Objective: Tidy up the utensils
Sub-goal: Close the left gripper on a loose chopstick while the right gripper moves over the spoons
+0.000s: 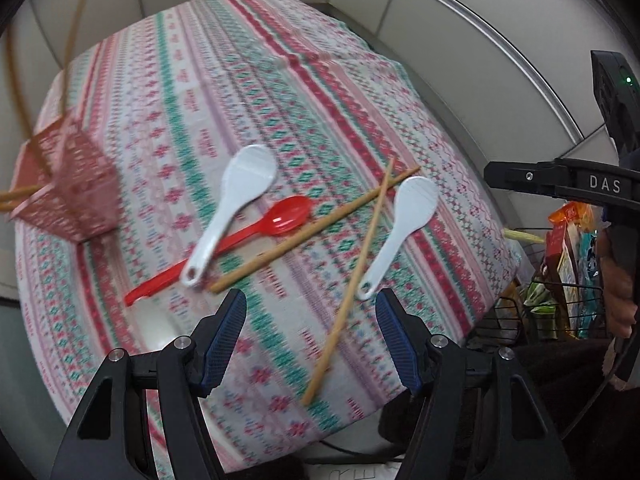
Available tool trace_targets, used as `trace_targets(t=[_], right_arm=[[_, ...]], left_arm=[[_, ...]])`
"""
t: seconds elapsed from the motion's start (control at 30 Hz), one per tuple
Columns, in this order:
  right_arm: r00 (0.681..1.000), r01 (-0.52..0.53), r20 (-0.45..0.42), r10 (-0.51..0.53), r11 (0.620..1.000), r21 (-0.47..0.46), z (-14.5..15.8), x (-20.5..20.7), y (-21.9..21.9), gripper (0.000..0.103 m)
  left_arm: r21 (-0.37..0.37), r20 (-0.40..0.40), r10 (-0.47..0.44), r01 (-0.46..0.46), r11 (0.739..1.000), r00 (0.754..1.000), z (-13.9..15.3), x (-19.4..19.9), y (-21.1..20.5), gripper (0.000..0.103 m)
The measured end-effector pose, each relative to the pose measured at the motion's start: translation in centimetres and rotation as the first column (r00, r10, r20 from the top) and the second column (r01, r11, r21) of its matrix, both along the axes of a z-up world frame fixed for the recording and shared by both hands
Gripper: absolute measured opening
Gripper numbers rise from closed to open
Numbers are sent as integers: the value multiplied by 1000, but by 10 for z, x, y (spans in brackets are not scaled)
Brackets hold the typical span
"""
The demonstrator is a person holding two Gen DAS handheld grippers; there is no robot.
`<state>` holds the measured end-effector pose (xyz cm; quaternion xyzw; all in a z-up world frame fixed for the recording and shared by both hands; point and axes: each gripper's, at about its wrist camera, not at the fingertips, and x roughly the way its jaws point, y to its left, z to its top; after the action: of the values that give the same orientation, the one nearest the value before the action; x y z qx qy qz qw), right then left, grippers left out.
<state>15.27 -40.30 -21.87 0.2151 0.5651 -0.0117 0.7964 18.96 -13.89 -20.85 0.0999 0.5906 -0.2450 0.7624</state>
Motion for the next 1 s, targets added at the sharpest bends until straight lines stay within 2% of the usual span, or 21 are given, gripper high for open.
trace_targets(t=[0.07, 0.3, 0.37, 0.67, 0.93, 1.0], right_arm=[[1000, 8, -10, -8, 1000, 6, -3, 0, -7, 64], [999, 30, -42, -30, 1000, 8, -15, 0, -22, 64], [998, 35, -48, -34, 999, 9, -17, 0, -25, 64], [997, 38, -71, -37, 999, 13, -25, 3, -33, 64], [996, 41, -78, -39, 999, 30, -25, 7, -30, 64], [996, 42, -79, -39, 999, 34, -25, 9, -27, 64]], left_arm=[[-17, -17, -18, 18, 1000, 1000, -6, 6, -16, 63], [-21, -63, -50, 49, 999, 997, -36, 34, -69, 24], [-15, -76, -51, 50, 999, 996, -43, 39, -78, 19], [42, -70, -60, 63, 997, 996, -66, 55, -108, 10], [78, -1, -102, 102, 992, 995, -64, 53, -116, 6], [55, -6, -97, 97, 994, 995, -59, 53, -108, 6]])
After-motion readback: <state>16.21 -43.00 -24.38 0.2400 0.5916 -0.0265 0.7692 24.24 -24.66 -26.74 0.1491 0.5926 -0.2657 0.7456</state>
